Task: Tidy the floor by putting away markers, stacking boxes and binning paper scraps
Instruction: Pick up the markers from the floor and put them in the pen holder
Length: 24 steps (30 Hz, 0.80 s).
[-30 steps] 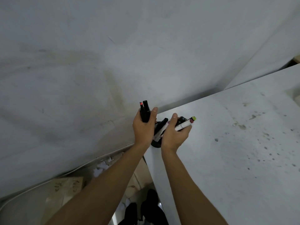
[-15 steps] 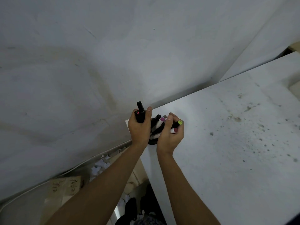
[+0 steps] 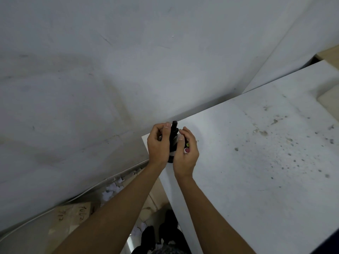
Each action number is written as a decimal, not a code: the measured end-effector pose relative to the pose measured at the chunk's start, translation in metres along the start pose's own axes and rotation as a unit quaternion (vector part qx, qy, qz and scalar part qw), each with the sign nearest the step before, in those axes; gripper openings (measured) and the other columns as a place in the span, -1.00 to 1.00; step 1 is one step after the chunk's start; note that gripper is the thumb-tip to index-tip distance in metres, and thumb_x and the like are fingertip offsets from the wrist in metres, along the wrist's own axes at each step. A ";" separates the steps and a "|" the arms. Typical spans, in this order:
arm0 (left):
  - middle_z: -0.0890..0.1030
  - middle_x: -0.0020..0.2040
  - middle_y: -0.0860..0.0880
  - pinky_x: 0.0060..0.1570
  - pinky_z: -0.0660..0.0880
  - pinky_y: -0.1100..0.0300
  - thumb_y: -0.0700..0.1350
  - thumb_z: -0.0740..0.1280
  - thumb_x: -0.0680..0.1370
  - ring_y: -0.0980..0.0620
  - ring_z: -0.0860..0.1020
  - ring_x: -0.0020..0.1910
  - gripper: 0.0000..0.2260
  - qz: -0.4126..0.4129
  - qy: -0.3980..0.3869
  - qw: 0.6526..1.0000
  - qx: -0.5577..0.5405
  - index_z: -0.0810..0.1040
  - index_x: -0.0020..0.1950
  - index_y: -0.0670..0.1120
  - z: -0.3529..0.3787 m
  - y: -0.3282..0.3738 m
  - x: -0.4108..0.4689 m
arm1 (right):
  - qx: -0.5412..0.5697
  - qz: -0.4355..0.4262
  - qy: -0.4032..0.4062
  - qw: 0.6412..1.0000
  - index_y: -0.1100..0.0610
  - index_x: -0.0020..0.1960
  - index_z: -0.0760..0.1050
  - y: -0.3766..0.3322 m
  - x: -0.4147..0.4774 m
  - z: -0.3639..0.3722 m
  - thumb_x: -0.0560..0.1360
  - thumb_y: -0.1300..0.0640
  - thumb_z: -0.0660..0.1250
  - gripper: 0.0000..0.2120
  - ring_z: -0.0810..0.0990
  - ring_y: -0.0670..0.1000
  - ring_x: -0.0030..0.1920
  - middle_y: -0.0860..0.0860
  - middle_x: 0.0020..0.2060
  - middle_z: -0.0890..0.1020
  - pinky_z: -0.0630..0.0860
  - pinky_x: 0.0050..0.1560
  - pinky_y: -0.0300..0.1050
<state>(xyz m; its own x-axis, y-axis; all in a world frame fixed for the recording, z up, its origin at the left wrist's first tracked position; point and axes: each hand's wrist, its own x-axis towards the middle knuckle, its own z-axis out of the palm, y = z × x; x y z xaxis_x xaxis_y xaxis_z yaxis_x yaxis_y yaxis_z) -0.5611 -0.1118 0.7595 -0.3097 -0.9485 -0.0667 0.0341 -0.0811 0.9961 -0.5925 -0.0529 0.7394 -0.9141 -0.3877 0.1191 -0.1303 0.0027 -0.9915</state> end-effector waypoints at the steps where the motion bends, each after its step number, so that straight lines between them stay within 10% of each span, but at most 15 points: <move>1: 0.66 -0.08 0.02 -0.01 0.54 0.26 0.00 0.20 0.65 0.12 0.62 -0.07 -0.76 0.002 -0.005 1.000 0.000 0.59 -0.04 -0.09 -0.001 0.001 0.001 | 0.005 0.003 0.000 1.000 -0.17 0.19 0.47 -0.001 -0.001 0.001 0.63 0.07 0.19 -0.79 0.54 -0.04 0.28 -0.10 0.25 0.56 0.50 0.27 -0.18; 10: 0.66 -0.14 0.19 -0.11 0.51 0.39 0.15 0.30 0.58 0.21 0.61 -0.11 -0.77 -0.066 -0.040 0.996 0.042 0.61 0.01 0.02 -0.003 0.002 0.005 | -0.045 0.033 -0.086 0.995 0.08 0.48 0.35 0.006 0.017 -0.007 0.69 0.10 0.07 -0.62 0.48 -0.26 0.22 -0.35 0.22 0.45 0.35 0.19 -0.54; 19: 0.71 0.00 0.06 0.04 0.55 0.17 0.24 0.02 0.64 0.13 0.66 0.03 -0.57 -0.161 -0.117 0.980 0.025 0.65 0.12 0.12 -0.001 0.004 0.010 | -0.012 -0.084 -0.114 0.990 -0.11 0.35 0.41 -0.005 0.018 0.007 0.65 0.23 0.13 -0.64 0.55 -0.13 0.25 -0.34 0.19 0.54 0.49 0.18 -0.33; 22: 0.71 -0.07 0.06 -0.05 0.52 0.24 0.20 0.04 0.66 0.13 0.66 0.00 -0.58 -0.161 -0.103 0.981 0.028 0.66 0.02 0.08 -0.004 0.002 0.011 | 0.034 0.060 -0.186 0.980 0.05 0.47 0.35 -0.002 0.007 0.023 0.66 0.28 0.07 -0.59 0.44 -0.10 0.39 -0.22 0.34 0.49 0.36 0.35 -0.32; 24: 0.71 -0.01 0.08 -0.02 0.51 0.30 0.19 0.06 0.66 0.16 0.65 0.03 -0.59 -0.176 -0.091 0.980 0.003 0.65 0.12 0.05 -0.005 0.000 0.011 | -0.173 -0.023 -0.161 0.971 0.06 0.56 0.19 0.021 0.007 0.021 0.65 0.20 -0.01 -0.53 0.21 -0.08 0.53 -0.10 0.50 0.32 0.17 0.52 -0.16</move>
<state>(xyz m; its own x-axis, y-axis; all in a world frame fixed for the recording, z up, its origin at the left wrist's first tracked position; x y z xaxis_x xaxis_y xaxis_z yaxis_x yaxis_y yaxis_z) -0.5599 -0.1238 0.7588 -0.4665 -0.7916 -0.3947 -0.1102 -0.3907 0.9139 -0.5936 -0.0754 0.7182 -0.7442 -0.6626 0.0846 -0.3406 0.2675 -0.9013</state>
